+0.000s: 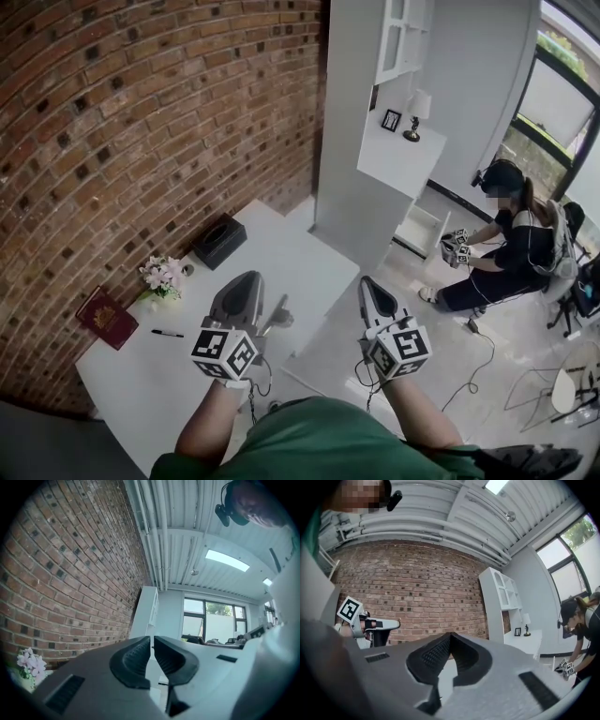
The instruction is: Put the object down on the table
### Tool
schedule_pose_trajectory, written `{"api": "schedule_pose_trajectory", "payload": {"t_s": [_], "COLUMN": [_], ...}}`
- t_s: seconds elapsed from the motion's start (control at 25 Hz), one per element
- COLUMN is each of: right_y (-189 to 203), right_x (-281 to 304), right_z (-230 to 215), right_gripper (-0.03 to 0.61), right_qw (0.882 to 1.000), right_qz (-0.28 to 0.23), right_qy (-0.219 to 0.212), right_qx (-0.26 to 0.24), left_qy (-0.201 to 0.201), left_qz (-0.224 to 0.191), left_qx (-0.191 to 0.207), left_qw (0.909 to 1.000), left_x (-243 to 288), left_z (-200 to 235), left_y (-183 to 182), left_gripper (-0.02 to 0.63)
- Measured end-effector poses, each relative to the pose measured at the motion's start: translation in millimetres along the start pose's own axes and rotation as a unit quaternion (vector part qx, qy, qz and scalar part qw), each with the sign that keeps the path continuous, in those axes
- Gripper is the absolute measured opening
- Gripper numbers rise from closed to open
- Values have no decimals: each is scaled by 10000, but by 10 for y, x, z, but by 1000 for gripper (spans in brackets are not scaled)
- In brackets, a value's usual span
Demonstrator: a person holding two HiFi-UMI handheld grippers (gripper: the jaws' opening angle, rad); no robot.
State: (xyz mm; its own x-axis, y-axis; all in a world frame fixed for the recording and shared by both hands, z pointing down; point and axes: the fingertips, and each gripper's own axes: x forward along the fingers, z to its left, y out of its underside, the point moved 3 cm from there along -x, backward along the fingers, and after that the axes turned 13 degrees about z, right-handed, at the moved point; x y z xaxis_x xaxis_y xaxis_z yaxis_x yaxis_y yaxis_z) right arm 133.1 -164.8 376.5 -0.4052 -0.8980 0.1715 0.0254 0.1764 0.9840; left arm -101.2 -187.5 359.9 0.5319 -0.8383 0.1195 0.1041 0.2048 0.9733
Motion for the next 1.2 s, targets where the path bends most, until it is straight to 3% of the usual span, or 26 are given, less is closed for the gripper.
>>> {"api": "schedule_pose_trajectory", "payload": {"t_s": [0.16, 1.2], "right_y": [-51, 21], "right_x": [-29, 152], "right_z": [-8, -99], "right_gripper": [3, 2], "right_qw": [9996, 9998], "right_qz": [-67, 29], "right_qy": [79, 31], "right_qx": [-279, -171], "left_qy": [-42, -190], "left_qz": [8, 121], "left_qx": [28, -78], "left_qw": [10000, 9997], "left_x": [-25, 111], "left_z": [11, 209], "left_y": [20, 112], "left_gripper": [26, 26]}}
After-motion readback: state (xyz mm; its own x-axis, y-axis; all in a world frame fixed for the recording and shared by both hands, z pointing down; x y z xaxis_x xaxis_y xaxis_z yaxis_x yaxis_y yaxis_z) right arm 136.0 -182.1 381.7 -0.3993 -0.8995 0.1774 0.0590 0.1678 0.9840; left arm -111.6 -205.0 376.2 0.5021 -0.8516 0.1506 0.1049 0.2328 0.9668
